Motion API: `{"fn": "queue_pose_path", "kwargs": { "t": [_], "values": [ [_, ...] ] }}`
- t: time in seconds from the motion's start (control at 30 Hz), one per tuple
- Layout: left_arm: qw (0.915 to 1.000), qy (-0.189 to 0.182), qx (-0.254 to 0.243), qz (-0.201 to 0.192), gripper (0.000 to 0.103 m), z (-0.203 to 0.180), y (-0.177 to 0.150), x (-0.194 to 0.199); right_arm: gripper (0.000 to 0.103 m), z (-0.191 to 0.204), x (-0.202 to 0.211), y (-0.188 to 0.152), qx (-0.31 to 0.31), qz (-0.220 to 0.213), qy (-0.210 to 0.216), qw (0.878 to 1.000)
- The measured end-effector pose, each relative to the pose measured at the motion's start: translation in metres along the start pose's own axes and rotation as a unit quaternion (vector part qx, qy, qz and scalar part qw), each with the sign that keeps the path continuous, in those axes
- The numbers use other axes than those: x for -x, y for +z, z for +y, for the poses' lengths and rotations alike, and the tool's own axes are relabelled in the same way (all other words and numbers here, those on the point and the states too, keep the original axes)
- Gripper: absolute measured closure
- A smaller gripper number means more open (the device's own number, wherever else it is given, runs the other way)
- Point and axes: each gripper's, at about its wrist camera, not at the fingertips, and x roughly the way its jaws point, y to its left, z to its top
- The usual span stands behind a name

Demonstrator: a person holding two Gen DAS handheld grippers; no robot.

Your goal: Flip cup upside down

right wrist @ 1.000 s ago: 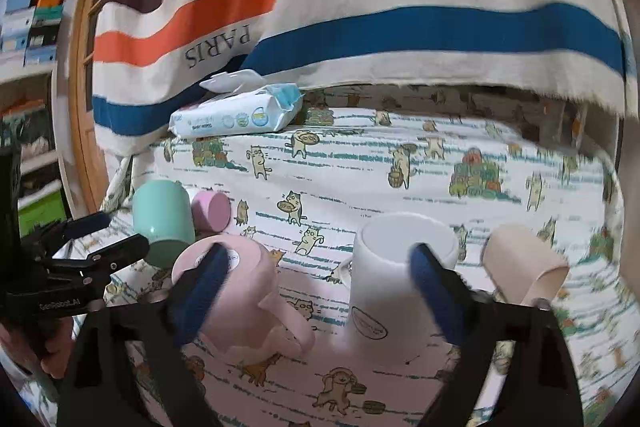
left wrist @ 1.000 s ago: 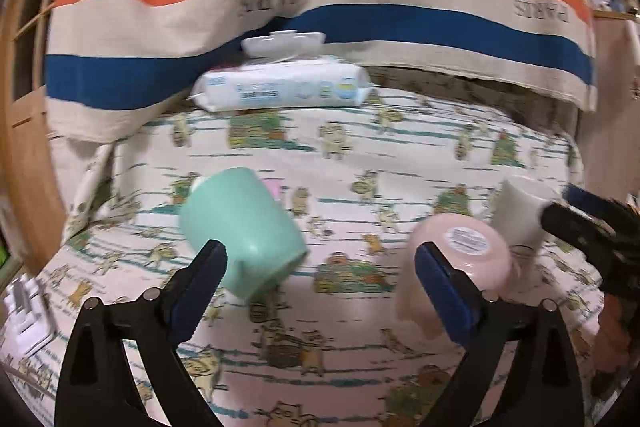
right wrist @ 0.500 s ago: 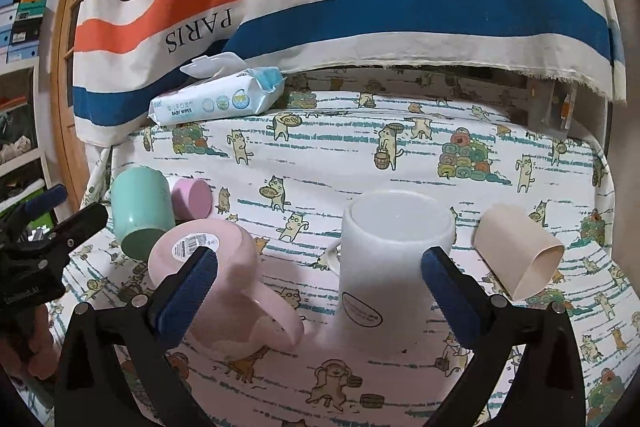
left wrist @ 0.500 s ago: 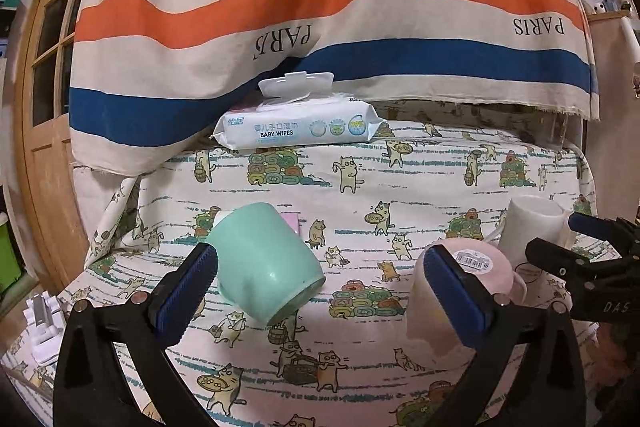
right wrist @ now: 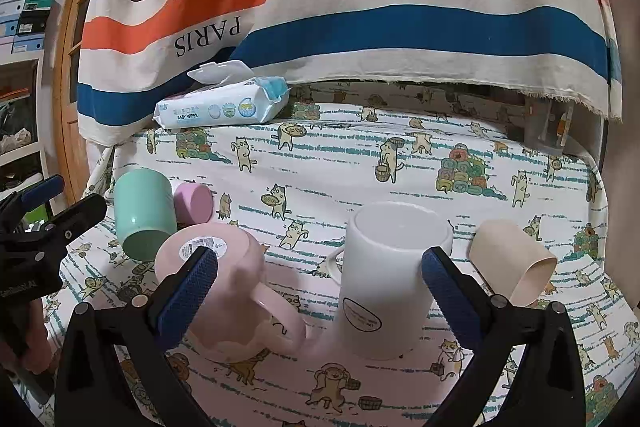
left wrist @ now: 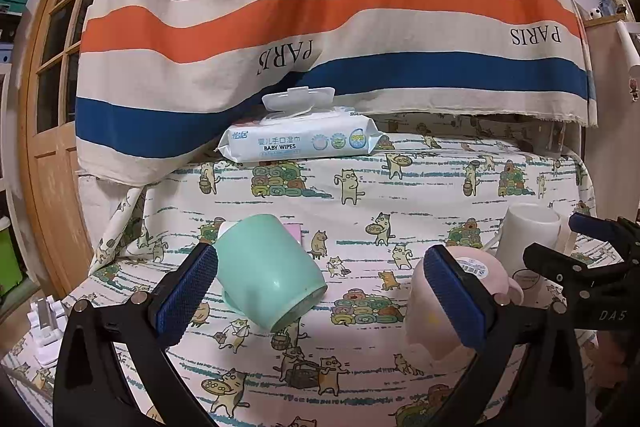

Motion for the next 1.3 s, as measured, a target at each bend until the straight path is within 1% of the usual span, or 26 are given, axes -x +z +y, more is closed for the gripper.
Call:
{"fn": "queue_pose_path", "kwargs": {
  "t": [0.4, 1.3],
  "values": [
    [1.0000, 0.000, 0.000, 0.003, 0.000, 0.0008, 0.0003, -0.0017, 0.001, 0.0019, 0.0000, -0.0002, 0.003, 0.005, 0.005, 1.000],
    [0.9999, 0.000, -0.001, 0.012, 0.000, -0.0009, -0.0002, -0.0040, 0.001, 0.0007, 0.0027, -0.0005, 0.003, -0.002, 0.005, 1.000]
  ]
}}
